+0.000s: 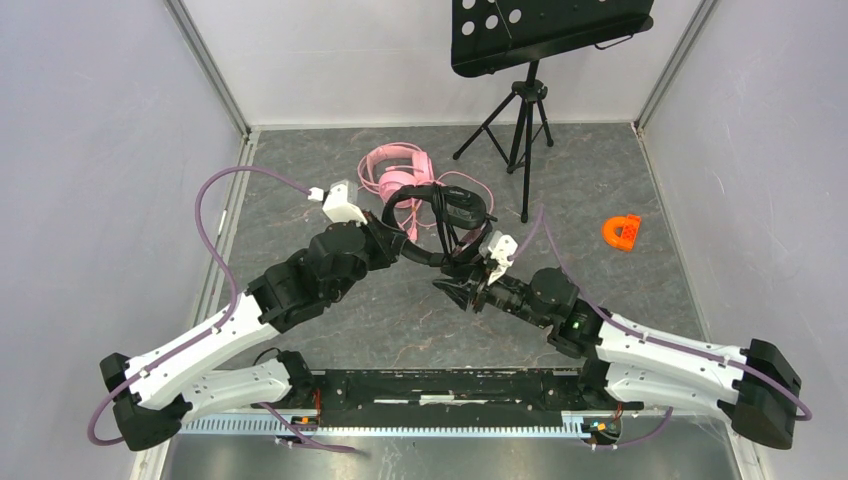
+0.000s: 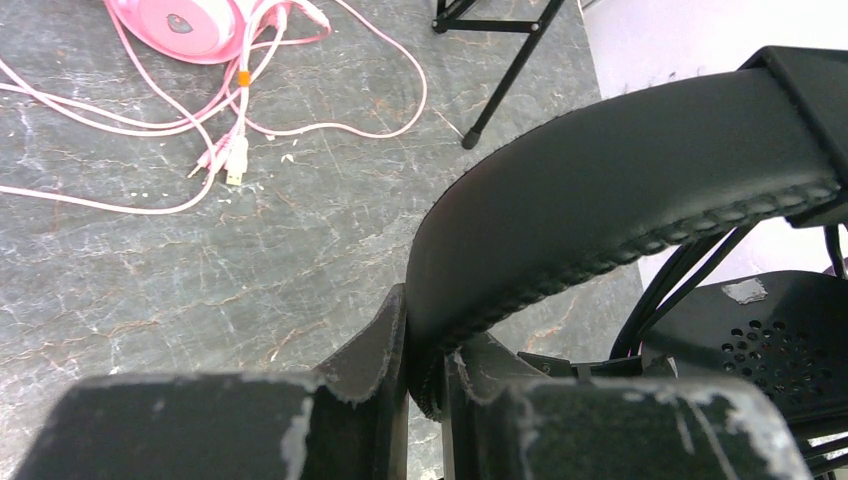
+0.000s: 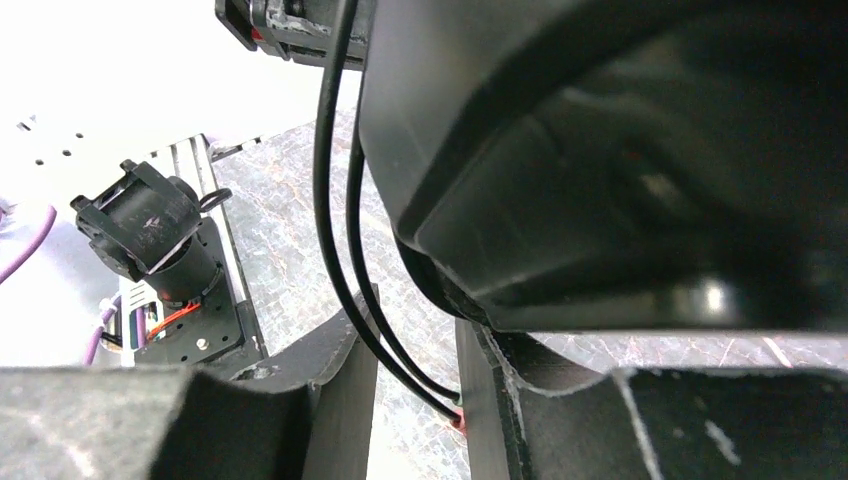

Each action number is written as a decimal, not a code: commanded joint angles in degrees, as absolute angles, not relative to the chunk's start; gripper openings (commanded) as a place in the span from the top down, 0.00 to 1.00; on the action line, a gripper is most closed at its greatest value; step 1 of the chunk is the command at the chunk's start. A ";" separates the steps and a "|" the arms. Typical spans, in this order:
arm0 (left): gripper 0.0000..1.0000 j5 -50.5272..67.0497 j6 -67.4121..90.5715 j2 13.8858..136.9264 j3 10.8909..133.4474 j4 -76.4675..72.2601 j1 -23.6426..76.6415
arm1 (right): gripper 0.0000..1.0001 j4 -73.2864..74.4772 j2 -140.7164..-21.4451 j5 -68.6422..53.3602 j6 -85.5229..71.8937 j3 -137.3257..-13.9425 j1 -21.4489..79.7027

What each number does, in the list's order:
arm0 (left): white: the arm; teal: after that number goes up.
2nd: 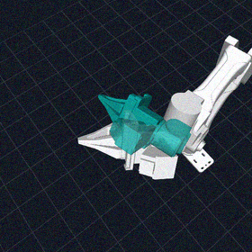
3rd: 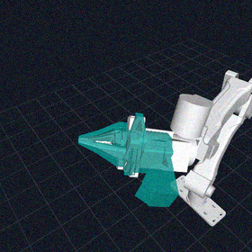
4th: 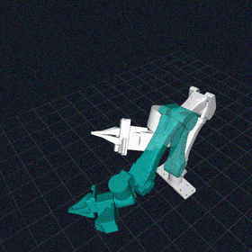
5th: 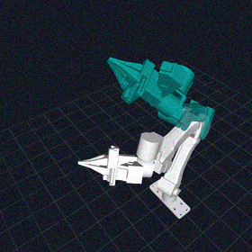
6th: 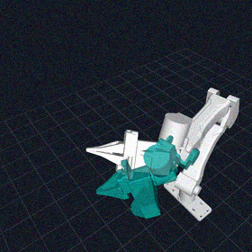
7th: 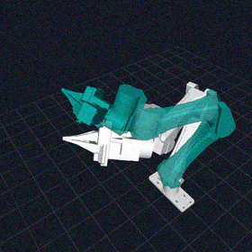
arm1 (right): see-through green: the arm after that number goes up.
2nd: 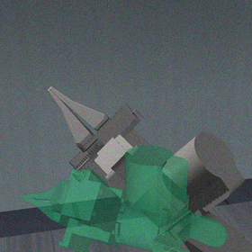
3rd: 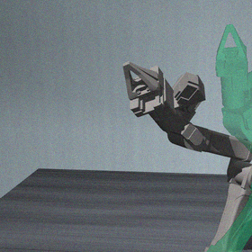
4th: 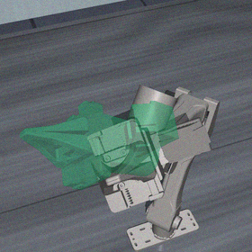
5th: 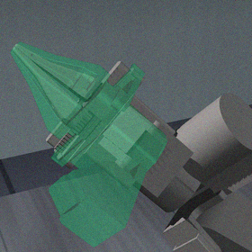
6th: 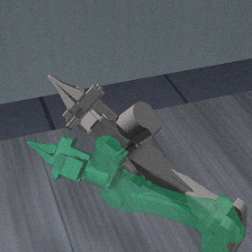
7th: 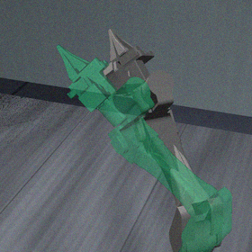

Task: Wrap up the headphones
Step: Wrap the headphones cable around the headphones.

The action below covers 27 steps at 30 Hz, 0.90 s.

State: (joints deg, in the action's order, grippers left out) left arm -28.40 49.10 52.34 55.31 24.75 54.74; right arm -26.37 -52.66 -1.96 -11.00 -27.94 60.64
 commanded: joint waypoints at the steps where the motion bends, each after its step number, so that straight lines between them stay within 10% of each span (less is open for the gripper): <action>1: 0.98 -26.90 53.35 51.22 56.16 16.74 54.89 | 0.59 -26.75 -49.50 -2.26 -8.05 -26.17 60.78; 27: 0.98 -29.93 52.38 53.63 58.71 23.24 54.88 | 0.46 -22.27 -46.22 7.02 -18.03 -19.69 60.69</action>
